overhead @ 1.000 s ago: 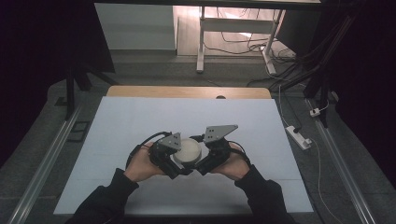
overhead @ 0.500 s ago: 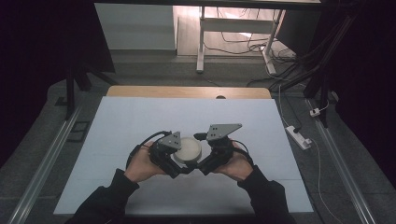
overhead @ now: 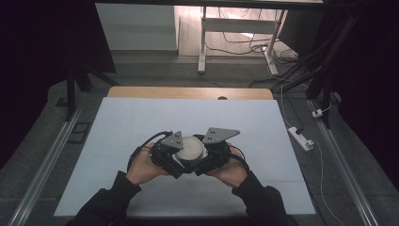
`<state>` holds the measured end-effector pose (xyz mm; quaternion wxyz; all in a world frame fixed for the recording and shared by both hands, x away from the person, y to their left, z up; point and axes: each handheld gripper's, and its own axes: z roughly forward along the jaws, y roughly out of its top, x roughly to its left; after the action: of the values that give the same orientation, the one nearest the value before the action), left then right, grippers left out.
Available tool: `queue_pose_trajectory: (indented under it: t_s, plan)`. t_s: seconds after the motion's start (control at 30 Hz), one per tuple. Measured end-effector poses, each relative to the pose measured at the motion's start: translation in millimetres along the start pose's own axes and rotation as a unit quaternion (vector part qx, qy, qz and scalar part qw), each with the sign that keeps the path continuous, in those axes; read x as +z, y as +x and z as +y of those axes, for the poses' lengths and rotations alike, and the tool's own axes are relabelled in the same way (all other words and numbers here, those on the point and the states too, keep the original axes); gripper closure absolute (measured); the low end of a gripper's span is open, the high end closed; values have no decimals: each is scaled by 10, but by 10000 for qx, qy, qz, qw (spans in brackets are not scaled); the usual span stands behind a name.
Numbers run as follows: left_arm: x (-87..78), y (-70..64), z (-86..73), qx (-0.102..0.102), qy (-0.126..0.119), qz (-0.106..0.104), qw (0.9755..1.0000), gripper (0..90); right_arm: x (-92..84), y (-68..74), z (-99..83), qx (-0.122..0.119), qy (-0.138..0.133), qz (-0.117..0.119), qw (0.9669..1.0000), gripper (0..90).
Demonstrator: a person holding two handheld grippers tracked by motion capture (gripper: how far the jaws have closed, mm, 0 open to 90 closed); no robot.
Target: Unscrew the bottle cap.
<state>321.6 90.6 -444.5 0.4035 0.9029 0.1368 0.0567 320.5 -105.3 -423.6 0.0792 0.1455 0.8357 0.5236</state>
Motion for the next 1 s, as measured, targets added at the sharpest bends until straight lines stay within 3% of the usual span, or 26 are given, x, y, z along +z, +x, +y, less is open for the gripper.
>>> queue_pose_trajectory:
  t_s: [0.1,0.27,0.43,0.53,0.77,1.0]
  plan:
    - [-7,3,-11,82,-18,-112,9999,75,-6,1,-1,-60,2,103,9999,70]
    - [7,3,-24,276,42,-359,9990,75,-18,-50,-15,-152,68,520,9985,71]
    - [22,-7,-38,497,104,-665,9965,75,-24,-98,-47,-292,104,1043,9941,71]
    - [32,-11,-45,572,134,-732,9956,75,-20,-104,-66,-370,132,1218,9918,72]
    - [46,-8,-59,591,158,-722,9955,75,-46,-129,-54,-241,-21,1290,9913,73]
    - [76,-2,-63,548,209,-646,9962,75,-83,-130,-29,-288,-18,1175,9927,73]
